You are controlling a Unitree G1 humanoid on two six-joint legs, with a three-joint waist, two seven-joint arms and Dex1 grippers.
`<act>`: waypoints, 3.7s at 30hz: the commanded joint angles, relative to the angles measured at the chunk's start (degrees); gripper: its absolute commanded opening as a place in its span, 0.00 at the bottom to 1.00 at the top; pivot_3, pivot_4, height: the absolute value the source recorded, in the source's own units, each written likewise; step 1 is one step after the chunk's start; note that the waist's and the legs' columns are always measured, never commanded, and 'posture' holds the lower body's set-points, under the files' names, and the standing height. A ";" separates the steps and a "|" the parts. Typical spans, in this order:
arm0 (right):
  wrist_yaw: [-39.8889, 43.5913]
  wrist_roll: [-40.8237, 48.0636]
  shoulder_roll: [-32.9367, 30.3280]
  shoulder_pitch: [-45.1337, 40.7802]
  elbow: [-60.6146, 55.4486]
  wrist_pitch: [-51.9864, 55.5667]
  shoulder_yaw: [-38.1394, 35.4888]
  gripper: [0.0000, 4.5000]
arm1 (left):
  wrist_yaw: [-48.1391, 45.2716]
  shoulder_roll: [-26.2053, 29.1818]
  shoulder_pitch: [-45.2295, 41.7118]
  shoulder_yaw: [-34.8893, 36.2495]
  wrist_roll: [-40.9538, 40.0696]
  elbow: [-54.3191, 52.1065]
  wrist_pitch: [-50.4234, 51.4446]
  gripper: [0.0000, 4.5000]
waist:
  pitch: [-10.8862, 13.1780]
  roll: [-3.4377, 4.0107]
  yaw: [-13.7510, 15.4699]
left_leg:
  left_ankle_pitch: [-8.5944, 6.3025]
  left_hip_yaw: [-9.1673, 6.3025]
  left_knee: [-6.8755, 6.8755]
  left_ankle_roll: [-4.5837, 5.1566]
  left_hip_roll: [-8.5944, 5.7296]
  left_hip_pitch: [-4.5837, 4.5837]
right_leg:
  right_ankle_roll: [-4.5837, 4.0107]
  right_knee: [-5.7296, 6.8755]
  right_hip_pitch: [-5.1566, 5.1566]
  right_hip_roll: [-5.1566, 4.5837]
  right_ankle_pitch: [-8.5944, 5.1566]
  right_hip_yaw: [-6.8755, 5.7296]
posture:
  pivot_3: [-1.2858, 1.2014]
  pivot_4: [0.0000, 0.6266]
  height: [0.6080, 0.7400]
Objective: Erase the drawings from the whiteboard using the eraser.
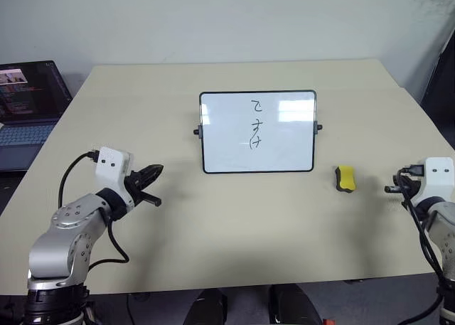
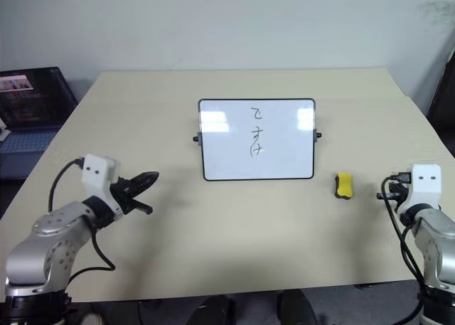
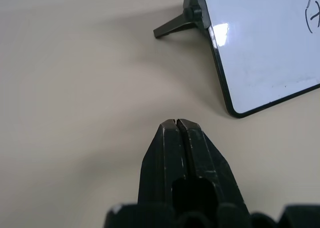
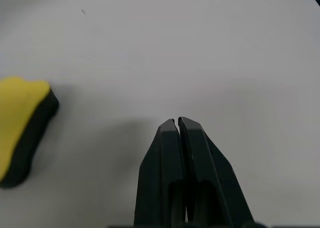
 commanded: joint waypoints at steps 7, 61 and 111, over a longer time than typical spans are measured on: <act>-1.75 0.63 1.65 -2.99 -3.37 1.30 0.06 0.01 | -0.44 1.28 -0.56 1.48 -1.04 -2.68 0.47 0.01 | 0.00 0.00 -0.11 | 0.01 0.02 0.02 0.01 0.00 0.05 | -0.01 0.11 0.01 0.03 0.01 0.01 | 0.52 0.24 1.00; -7.52 5.13 9.85 -23.61 -11.32 44.37 -3.06 0.99 | -26.71 9.09 -14.19 -3.55 -14.05 4.85 6.53 0.00 | 0.00 0.01 -0.14 | 0.01 -0.02 0.00 0.03 -0.02 -0.01 | -0.02 0.09 -0.05 0.04 0.01 -0.04 | 0.52 0.24 1.00; -13.76 -8.03 17.61 -30.53 -2.49 42.55 2.09 1.00 | -40.41 9.35 -23.09 -14.53 -0.72 18.31 -9.29 0.99 | 0.00 0.01 -0.32 | 0.01 0.02 -0.03 0.03 -0.02 -0.11 | -0.03 0.15 -0.29 0.03 0.01 0.02 | 0.52 0.24 1.00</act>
